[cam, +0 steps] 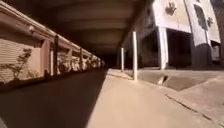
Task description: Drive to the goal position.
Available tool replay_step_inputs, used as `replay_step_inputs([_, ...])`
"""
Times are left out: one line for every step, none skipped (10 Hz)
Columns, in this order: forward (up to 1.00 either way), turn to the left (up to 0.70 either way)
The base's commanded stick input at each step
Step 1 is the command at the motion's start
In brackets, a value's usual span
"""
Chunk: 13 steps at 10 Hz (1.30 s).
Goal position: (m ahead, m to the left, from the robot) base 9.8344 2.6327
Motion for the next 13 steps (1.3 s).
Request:
replay_step_inputs([0.85,0.00])
replay_step_inputs([0.85,0.00])
replay_step_inputs([0.85,0.00])
replay_step_inputs([0.85,0.00])
replay_step_inputs([0.85,0.00])
replay_step_inputs([0.85,0.00])
replay_step_inputs([0.85,0.00])
replay_step_inputs([0.85,0.00])
replay_step_inputs([0.85,0.00])
replay_step_inputs([0.85,0.00])
replay_step_inputs([0.85,0.00])
replay_step_inputs([0.85,0.00])
replay_step_inputs([0.85,0.00])
